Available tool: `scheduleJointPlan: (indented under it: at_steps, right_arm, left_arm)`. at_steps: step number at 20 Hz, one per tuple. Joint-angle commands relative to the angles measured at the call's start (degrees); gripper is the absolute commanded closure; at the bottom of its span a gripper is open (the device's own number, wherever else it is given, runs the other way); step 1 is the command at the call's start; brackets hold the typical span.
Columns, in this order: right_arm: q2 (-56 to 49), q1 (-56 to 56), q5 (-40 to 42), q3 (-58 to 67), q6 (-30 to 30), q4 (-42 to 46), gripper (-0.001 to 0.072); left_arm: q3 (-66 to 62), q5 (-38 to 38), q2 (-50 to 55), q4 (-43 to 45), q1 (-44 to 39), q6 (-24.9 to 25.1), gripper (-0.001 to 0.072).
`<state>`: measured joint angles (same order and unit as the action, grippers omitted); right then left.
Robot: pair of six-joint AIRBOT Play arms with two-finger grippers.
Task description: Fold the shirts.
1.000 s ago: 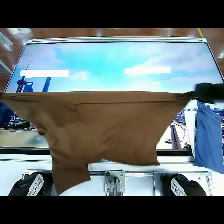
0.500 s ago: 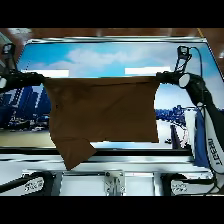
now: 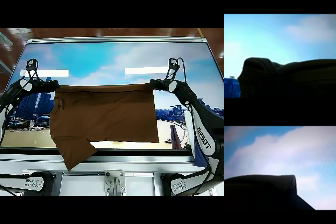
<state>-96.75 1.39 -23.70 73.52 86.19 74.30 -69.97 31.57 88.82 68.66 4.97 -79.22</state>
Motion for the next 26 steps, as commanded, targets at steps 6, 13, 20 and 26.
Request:
scheduleJointPlan:
  at_steps: [6,13,20,26]
  right_arm:
    - [0.1,-2.5,-28.0,0.0,0.9,-0.4,0.065]
    - [-1.4,-2.4,-31.8,0.0,2.9,-0.4,0.065]
    - [4.4,-5.5,-33.2,0.9,1.1,-0.7,0.0141]
    - [18.0,-19.3,-58.1,-3.3,-5.0,7.2,0.0135]
  left_arm:
    - [-0.3,29.2,1.8,8.4,1.5,-0.6,0.0675]
    - [-0.4,33.4,3.5,8.5,2.6,-8.0,0.0674]
    - [-10.1,41.9,3.5,8.9,6.3,-6.2,0.0192]
    - [-4.5,56.1,-8.2,8.2,18.3,-2.2,0.0192]
